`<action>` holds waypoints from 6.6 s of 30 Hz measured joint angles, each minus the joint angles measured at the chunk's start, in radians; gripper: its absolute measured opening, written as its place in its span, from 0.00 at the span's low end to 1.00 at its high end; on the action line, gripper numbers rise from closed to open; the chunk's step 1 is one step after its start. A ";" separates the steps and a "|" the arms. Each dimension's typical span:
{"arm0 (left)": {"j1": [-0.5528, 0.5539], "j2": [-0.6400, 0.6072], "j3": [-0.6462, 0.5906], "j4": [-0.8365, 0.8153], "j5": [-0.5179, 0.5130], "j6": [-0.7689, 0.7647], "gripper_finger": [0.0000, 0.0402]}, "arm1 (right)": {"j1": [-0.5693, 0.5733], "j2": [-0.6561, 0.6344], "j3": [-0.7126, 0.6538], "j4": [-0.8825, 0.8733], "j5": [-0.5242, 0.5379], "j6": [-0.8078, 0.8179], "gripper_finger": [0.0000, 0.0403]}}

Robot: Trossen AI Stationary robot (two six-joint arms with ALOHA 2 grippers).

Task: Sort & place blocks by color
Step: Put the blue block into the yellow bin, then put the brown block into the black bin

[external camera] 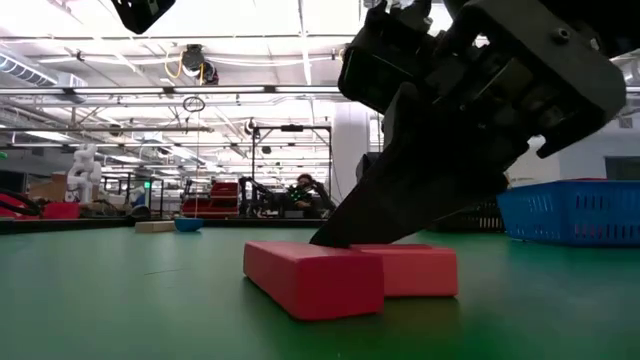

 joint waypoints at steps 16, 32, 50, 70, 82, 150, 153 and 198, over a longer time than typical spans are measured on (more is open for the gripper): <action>-0.001 0.000 0.000 -0.020 0.000 -0.022 0.31 | -0.030 -0.019 0.000 -0.064 -0.077 0.074 0.29; 0.000 0.000 0.000 -0.028 0.000 -0.022 0.31 | 0.009 -0.016 -0.001 -0.115 0.028 -0.135 0.47; 0.000 0.000 0.000 -0.035 0.000 -0.022 0.31 | 0.007 -0.116 -0.010 -0.179 0.002 -0.018 0.29; 0.001 0.000 0.000 -0.035 -0.001 -0.019 0.31 | 0.222 -0.649 -0.002 -0.750 -0.123 1.006 0.29; 0.004 0.000 0.000 -0.036 -0.002 -0.017 0.31 | 0.361 -0.639 -0.003 -1.076 -0.208 1.365 0.30; 0.971 0.000 -0.166 -0.691 0.094 -0.285 0.31 | -0.064 -0.690 -0.126 -0.870 -0.134 0.427 0.61; 1.022 0.000 -0.207 -0.693 0.140 -0.275 0.31 | -0.126 -0.690 -0.126 -0.895 -0.161 0.353 0.61; 1.077 0.000 -0.241 -0.478 0.116 -0.151 0.19 | -0.409 -0.690 -0.125 -0.918 -0.181 0.073 0.61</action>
